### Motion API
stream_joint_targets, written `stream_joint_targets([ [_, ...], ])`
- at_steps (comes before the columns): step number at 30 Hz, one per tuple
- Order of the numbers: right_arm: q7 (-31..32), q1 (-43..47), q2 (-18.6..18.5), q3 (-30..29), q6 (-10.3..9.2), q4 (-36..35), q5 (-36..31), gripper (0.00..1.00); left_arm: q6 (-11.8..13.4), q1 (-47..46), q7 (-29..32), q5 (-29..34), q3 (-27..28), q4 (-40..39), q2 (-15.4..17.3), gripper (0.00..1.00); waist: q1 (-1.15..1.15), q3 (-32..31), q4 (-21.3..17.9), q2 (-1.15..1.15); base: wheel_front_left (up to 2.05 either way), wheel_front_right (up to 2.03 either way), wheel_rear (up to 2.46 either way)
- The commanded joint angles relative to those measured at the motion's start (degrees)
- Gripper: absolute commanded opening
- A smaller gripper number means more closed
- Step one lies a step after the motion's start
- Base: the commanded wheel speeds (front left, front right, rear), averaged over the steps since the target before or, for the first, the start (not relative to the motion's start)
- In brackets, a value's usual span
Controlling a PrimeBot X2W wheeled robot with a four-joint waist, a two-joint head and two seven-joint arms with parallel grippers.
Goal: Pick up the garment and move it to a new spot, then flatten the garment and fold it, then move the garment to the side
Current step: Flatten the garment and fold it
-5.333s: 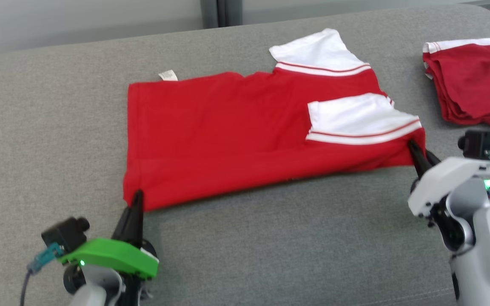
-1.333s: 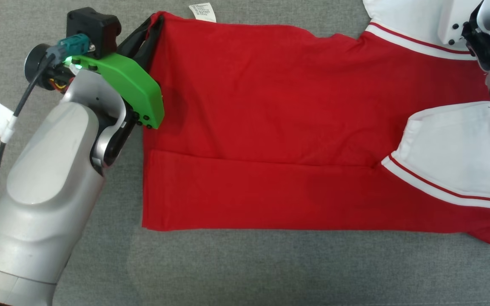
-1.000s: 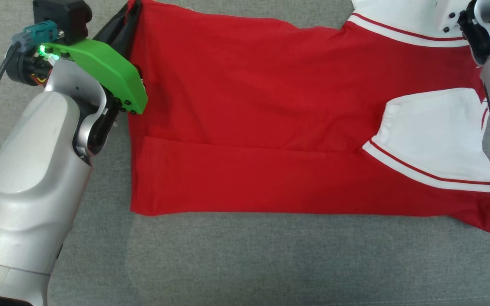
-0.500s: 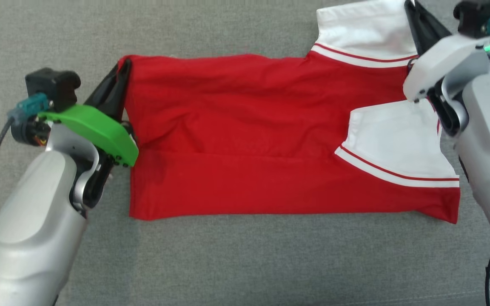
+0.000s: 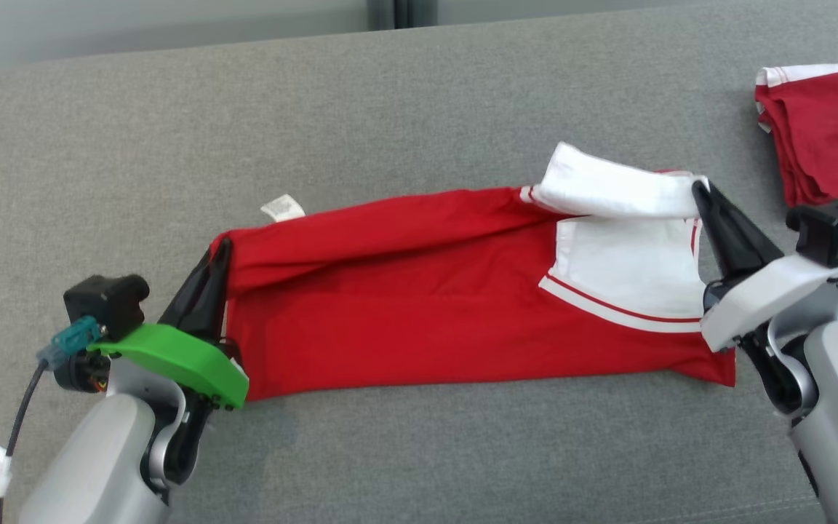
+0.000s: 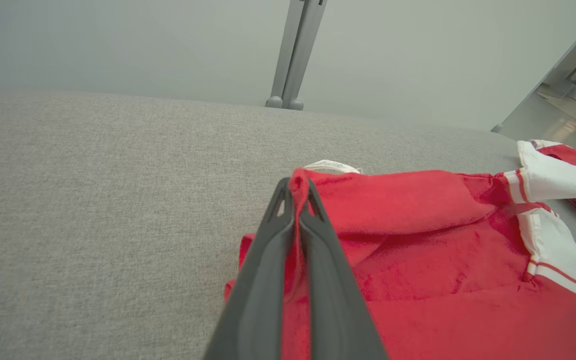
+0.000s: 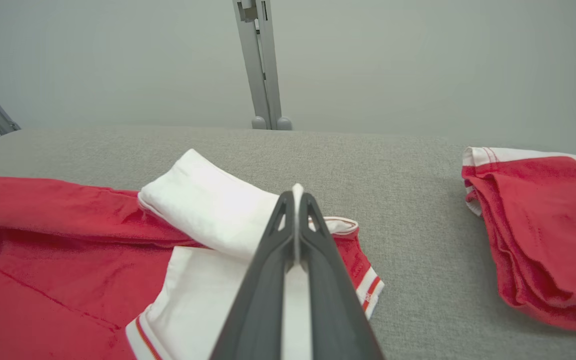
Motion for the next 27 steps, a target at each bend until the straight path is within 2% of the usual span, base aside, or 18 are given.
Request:
stream_joint_targets([
  [1,0.3,2.3,0.8,-1.2,-0.07,-1.5,-0.6,0.00,0.5,1.4,-0.7,-0.2,0.2,0.5,0.4,0.00,0.00,-1.1,-0.8,0.00,0.00,0.00,0.00],
  [6,2.3,8.6,3.7,-5.3,-0.07,-4.9,-2.8,0.00,1.2,4.9,-2.4,-0.5,0.4,2.8,-0.4,0.00,0.00,-1.5,-1.5,0.00,0.00,0.00,0.00],
  [7,2.5,9.3,4.4,-6.0,-0.07,-5.2,-3.0,0.00,1.4,5.3,-2.7,-0.5,0.4,3.2,-0.6,0.11,0.00,-1.5,-1.6,0.00,0.00,0.00,0.00],
  [8,2.7,10.1,5.0,-6.6,-0.07,-5.3,-3.2,0.16,1.4,5.8,-2.9,-0.6,0.5,3.7,-0.9,0.39,0.00,-1.4,-1.7,0.00,0.00,0.00,0.00],
  [9,2.7,10.7,5.4,-7.0,-0.07,-5.4,-3.7,0.38,1.6,6.2,-3.2,-0.6,0.6,4.1,-1.0,0.62,0.00,-1.4,-1.8,0.00,0.00,0.00,0.00],
  [10,2.5,11.3,6.0,-7.7,-0.07,-5.4,-4.0,1.00,1.7,6.5,-3.5,-0.4,0.7,4.4,-1.2,1.00,0.00,-1.4,-1.9,0.00,0.00,0.00,0.00],
  [18,2.1,14.7,8.8,-12.1,-0.07,-6.0,-5.7,1.00,3.1,10.5,-5.3,-0.4,3.7,3.6,-2.6,1.00,0.00,-2.1,-1.6,0.00,0.00,0.00,0.00],
  [27,7.0,12.4,8.1,-13.9,-0.07,-3.5,-8.2,1.00,5.0,15.4,-5.7,2.4,7.9,-2.6,-4.7,1.00,0.00,-2.5,0.5,0.00,0.00,0.00,0.00],
])
